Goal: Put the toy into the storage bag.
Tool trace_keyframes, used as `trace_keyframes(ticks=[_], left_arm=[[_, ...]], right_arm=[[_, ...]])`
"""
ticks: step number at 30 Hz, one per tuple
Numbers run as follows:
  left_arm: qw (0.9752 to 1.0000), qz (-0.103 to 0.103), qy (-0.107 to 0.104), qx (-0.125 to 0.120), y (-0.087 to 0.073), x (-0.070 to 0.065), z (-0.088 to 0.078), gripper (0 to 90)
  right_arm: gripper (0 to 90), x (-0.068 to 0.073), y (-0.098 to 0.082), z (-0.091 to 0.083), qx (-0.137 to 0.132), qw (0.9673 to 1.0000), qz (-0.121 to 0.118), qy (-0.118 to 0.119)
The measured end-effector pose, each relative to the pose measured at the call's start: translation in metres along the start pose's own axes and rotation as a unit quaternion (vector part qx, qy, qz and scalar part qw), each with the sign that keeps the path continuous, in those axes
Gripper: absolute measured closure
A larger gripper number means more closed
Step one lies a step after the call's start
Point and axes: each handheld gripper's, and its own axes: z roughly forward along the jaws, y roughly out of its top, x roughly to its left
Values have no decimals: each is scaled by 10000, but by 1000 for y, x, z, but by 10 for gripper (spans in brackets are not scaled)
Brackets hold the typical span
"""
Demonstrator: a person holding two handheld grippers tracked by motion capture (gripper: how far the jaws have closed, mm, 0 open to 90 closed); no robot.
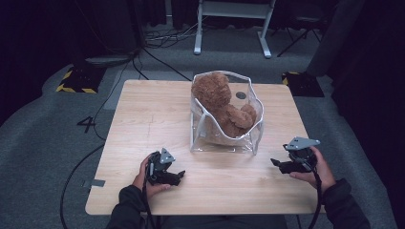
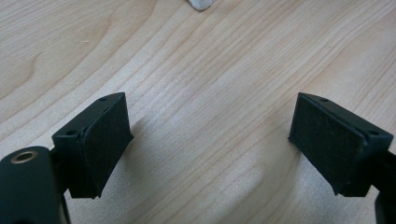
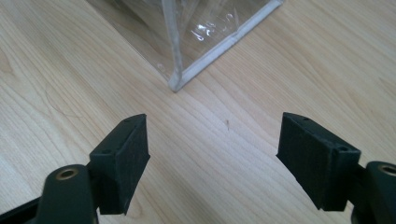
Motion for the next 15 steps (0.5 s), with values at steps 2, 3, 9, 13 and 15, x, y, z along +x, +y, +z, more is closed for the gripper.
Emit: trace_keyframes(ticks=[2, 3, 9, 13, 15], left_arm=[[10000, -5, -1, 0, 0, 0, 0, 127], [10000, -5, -1, -1, 0, 0, 0, 127], [10000, -7, 0, -2, 0, 0, 0, 127], [10000, -5, 2, -1, 0, 0, 0, 127], [10000, -2, 0, -1, 0, 0, 0, 127]], right_arm=[[246, -1, -4, 0, 16, 10000, 41, -10], [245, -2, -6, 0, 22, 10000, 63, -2], [244, -7, -18, 1, 54, 9998, 206, -7], [244, -9, -25, 1, 84, 9997, 250, -10], [244, -10, -30, 1, 77, 9996, 275, -20]])
